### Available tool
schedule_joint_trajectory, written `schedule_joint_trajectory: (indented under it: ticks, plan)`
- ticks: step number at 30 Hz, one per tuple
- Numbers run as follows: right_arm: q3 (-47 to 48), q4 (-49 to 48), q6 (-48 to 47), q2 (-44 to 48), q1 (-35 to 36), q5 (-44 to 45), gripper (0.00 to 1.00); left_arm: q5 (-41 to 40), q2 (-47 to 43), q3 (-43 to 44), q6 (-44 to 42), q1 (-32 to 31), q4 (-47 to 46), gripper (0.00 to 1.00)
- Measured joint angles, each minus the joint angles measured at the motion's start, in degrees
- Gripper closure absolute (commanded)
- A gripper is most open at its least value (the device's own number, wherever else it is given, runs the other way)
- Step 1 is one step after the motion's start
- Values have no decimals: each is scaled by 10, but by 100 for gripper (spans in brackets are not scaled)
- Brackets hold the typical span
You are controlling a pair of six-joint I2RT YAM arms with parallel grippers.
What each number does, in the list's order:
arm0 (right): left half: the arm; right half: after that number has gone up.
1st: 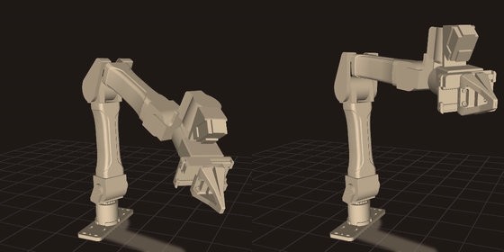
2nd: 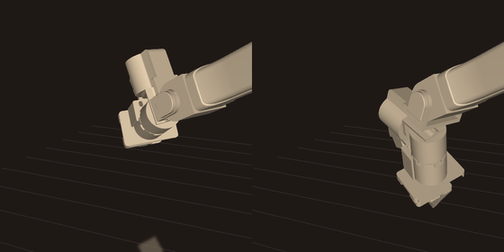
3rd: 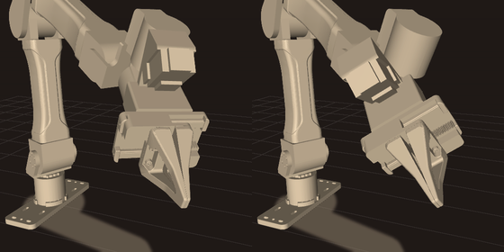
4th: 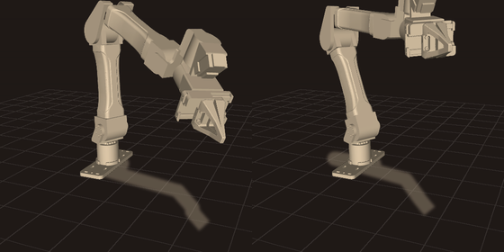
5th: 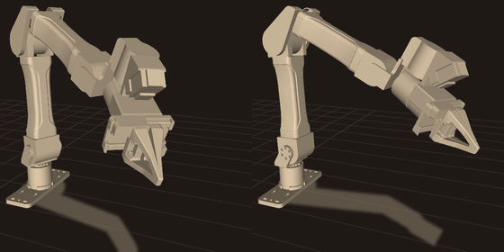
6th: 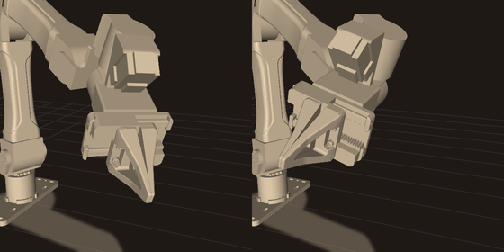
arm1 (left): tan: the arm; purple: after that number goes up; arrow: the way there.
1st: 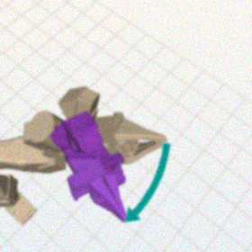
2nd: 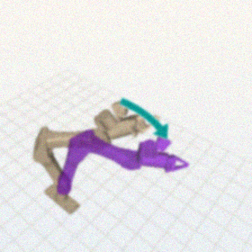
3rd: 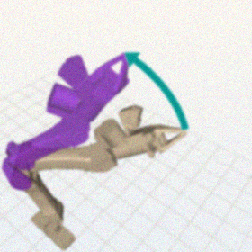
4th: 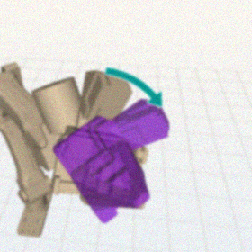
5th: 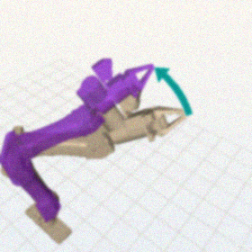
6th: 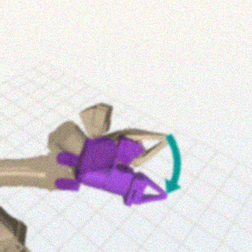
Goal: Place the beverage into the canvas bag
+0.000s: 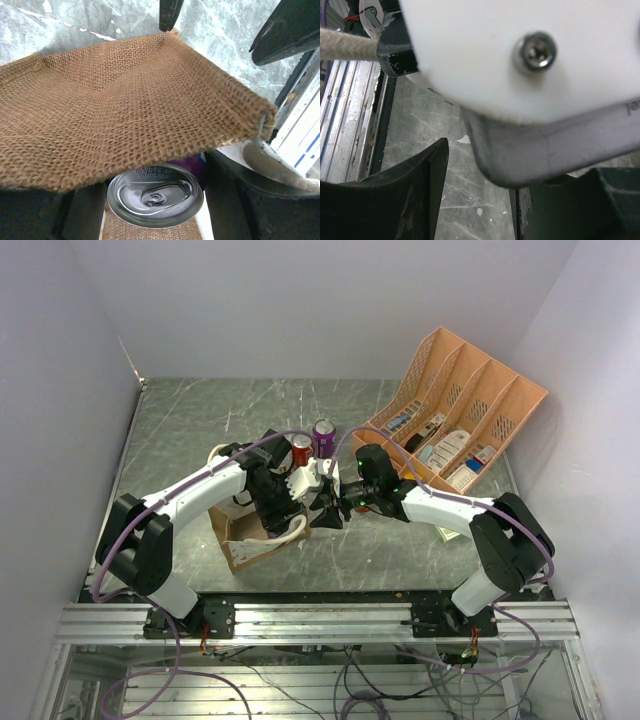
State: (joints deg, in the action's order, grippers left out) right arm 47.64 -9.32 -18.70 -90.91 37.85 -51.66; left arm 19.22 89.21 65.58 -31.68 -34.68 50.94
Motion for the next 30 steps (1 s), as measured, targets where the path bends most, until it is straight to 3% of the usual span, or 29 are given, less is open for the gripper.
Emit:
schedule_joint_trajectory:
  ticks: [30]
  plan:
    - [10,22,-18,-3,0,5,55,-3,-15,-5,8,0,-6,13]
